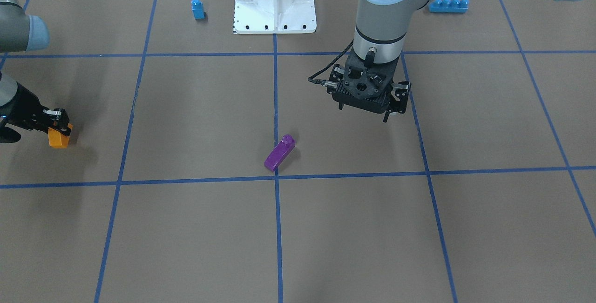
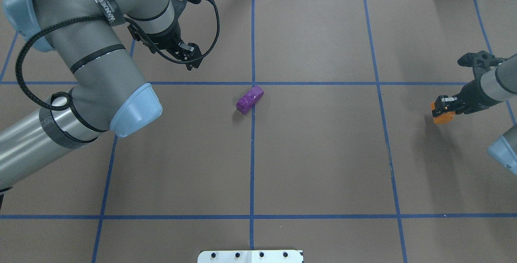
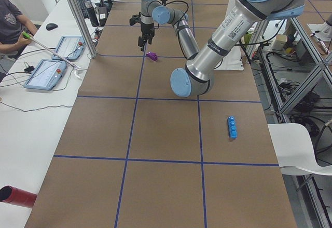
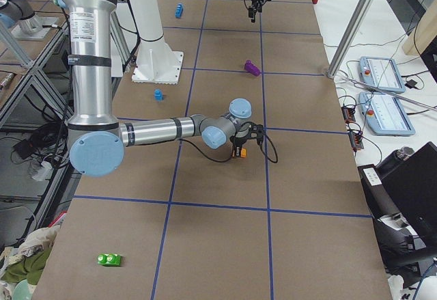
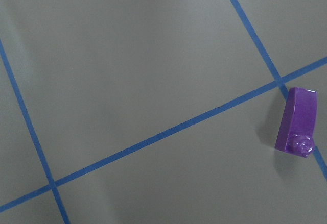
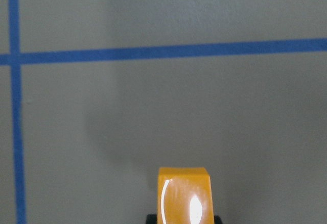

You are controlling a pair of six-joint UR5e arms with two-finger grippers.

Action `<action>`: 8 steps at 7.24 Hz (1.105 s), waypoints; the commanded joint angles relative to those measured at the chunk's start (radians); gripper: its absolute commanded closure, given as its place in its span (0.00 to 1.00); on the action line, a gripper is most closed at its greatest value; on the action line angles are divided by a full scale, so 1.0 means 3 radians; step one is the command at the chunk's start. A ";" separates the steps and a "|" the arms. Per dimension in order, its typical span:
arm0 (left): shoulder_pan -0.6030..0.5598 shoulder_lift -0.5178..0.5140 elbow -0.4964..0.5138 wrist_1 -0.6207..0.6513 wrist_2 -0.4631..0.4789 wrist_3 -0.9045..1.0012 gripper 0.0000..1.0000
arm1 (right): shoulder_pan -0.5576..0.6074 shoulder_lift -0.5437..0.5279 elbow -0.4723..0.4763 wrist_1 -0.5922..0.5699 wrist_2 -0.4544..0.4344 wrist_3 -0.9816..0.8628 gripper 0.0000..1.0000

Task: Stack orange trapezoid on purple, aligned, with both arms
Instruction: 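Carry the orange trapezoid with the right gripper over the purple trapezoid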

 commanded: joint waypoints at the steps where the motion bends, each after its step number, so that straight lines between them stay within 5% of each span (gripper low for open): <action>1: -0.0054 0.0096 -0.0040 0.0000 -0.0005 0.0012 0.00 | 0.0249 0.0390 0.0258 -0.0617 0.0275 0.0035 1.00; 4: -0.0436 0.0488 -0.0157 -0.0005 -0.0198 0.0542 0.00 | -0.0112 0.1584 0.0158 -0.1569 -0.0004 0.0589 1.00; 6: -0.0937 0.0958 -0.0173 -0.0025 -0.0484 0.1266 0.00 | -0.0430 0.2602 -0.0530 -0.1746 -0.0118 0.1574 1.00; 8: -0.1407 0.1363 -0.0122 -0.0051 -0.0506 0.1835 0.00 | -0.0711 0.3029 -0.0819 -0.1751 -0.0302 0.2622 1.00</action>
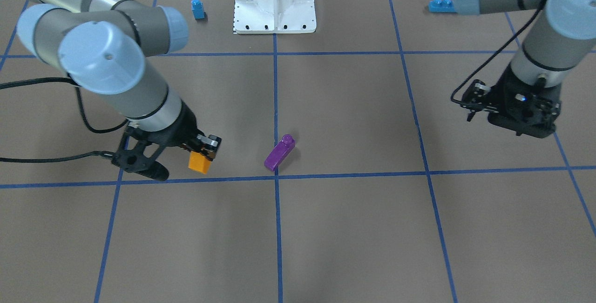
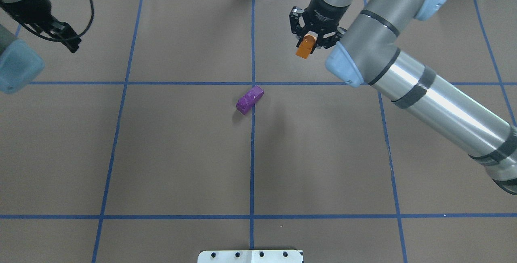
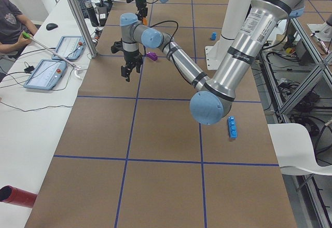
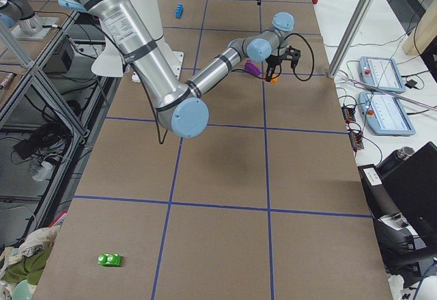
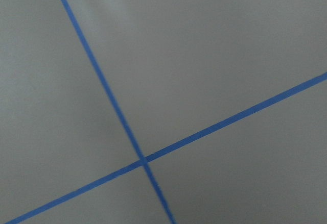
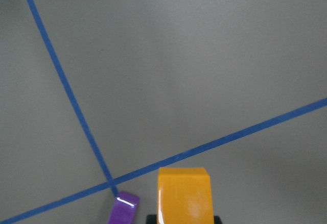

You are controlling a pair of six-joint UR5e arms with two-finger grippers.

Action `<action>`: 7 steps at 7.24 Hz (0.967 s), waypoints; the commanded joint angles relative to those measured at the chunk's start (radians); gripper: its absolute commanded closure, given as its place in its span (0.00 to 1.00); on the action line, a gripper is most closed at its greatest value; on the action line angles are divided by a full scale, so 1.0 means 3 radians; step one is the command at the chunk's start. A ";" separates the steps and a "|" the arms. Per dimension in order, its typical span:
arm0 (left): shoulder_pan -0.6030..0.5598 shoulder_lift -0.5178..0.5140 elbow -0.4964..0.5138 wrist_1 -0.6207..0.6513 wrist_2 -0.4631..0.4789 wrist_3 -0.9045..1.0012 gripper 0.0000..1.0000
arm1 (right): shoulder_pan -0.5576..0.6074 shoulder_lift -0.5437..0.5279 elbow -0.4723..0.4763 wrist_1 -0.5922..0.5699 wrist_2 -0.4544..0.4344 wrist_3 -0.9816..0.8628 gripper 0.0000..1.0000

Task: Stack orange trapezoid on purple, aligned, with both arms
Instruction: 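Carry the orange trapezoid with the right gripper over the purple trapezoid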

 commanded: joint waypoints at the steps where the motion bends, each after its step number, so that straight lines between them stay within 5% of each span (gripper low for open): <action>1: -0.0424 0.0375 0.0060 -0.0026 -0.0021 0.0530 0.00 | -0.0329 0.0376 -0.0274 -0.0010 -0.0281 0.1142 1.00; 3: -0.0583 0.0428 0.0249 -0.0027 -0.0026 0.0802 0.00 | -0.0555 0.0448 -0.0468 0.0010 -0.0538 0.1783 1.00; 7: -0.0609 0.0428 0.0367 -0.0119 -0.0021 0.0854 0.00 | -0.0847 0.0546 -0.0571 0.0010 -0.0773 0.1945 1.00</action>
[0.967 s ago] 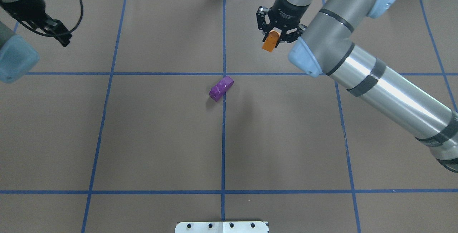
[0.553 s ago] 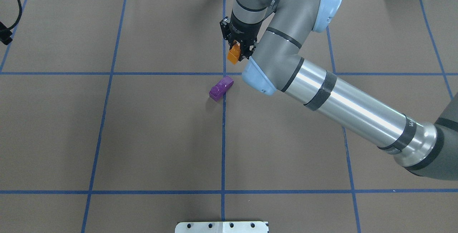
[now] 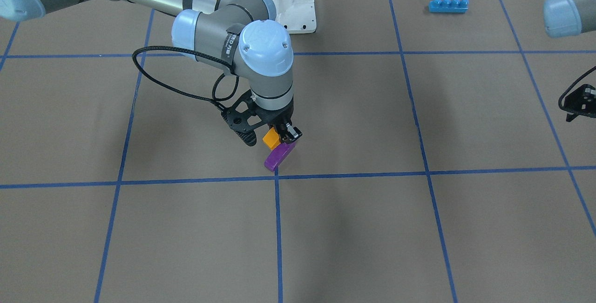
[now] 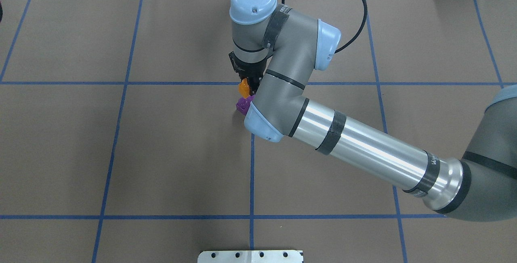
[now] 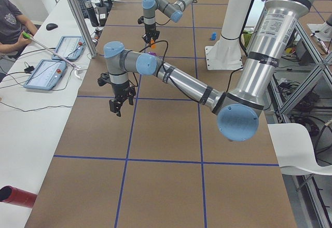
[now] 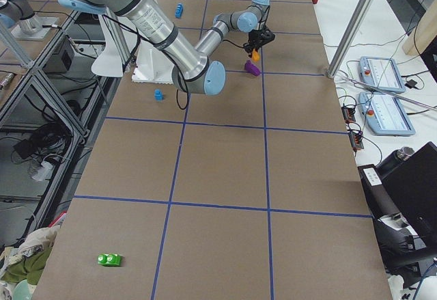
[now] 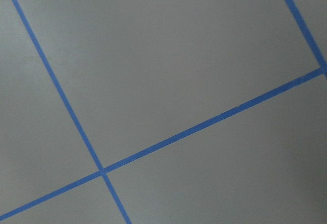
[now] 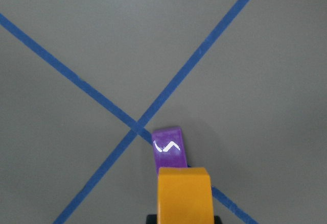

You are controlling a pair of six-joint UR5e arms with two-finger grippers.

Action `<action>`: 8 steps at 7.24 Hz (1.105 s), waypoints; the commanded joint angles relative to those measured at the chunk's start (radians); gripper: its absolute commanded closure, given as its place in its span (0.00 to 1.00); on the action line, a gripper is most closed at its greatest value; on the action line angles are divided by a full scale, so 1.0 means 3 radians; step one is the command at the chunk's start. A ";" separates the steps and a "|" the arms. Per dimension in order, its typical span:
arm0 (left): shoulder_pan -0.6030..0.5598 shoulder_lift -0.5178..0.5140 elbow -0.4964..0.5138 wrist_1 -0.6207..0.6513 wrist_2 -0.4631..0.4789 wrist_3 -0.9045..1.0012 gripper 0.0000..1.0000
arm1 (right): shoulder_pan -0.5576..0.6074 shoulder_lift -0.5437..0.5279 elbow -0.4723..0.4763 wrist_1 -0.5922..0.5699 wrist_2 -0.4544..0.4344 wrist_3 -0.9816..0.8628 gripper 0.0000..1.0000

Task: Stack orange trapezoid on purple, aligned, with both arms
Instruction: 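Carry the orange trapezoid with the right gripper over the purple trapezoid, then align and lower the orange trapezoid onto the purple one with the right gripper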

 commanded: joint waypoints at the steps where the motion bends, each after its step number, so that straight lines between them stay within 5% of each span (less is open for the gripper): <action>1: -0.0004 0.0001 0.0014 -0.0014 0.0001 0.0000 0.00 | -0.0070 0.0090 -0.0178 0.0010 -0.0096 0.0019 1.00; 8: 0.0001 0.0006 0.0035 -0.0014 0.0001 0.0005 0.00 | -0.0116 0.0131 -0.0363 0.0133 -0.0152 -0.0006 1.00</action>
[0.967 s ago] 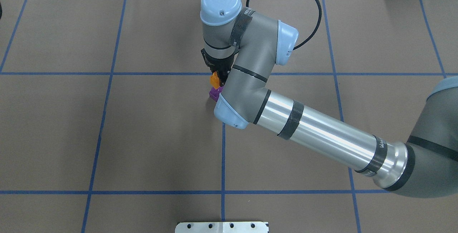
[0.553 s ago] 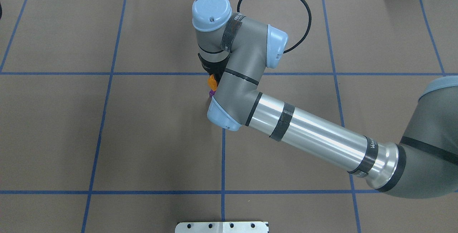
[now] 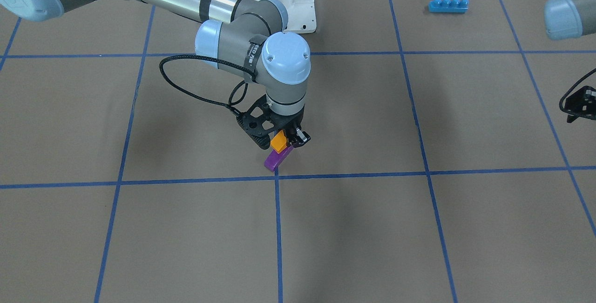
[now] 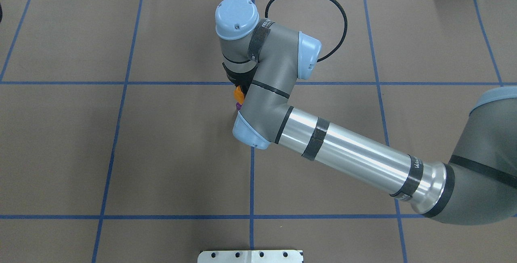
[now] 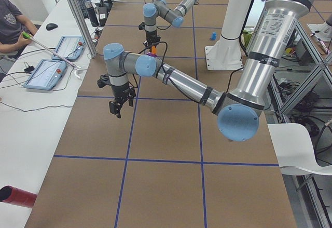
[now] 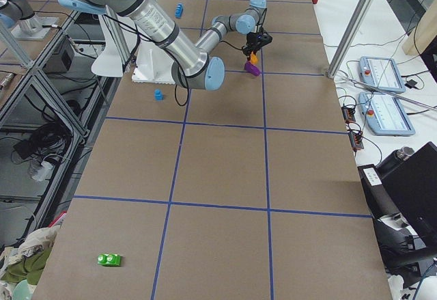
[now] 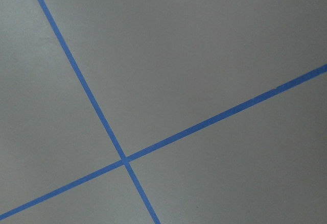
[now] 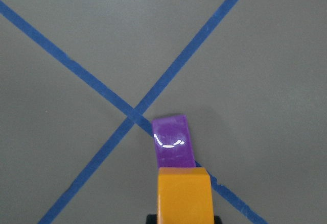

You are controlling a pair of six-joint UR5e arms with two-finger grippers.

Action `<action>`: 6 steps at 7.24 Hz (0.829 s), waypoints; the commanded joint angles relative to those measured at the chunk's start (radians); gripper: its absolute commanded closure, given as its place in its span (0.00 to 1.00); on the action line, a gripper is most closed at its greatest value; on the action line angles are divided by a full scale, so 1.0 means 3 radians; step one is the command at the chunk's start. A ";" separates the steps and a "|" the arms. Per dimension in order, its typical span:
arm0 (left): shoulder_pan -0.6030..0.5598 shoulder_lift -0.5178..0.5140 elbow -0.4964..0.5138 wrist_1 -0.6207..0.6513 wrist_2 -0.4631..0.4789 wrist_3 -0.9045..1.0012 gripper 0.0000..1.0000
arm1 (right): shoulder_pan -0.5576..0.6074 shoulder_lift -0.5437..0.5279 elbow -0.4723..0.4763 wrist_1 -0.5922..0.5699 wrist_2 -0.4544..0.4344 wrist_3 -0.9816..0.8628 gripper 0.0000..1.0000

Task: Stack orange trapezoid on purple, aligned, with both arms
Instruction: 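Align and lower the orange trapezoid onto the purple one with the right gripper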

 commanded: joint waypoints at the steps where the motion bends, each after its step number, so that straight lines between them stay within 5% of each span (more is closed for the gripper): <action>1: 0.0000 0.0000 0.0001 0.0000 0.0000 0.0000 0.00 | -0.0013 0.0000 -0.0033 0.0022 -0.0003 0.0000 1.00; 6: 0.0000 0.0005 -0.0004 0.0000 0.0000 -0.0005 0.00 | -0.0044 -0.0005 -0.0165 0.0210 -0.0080 0.0005 1.00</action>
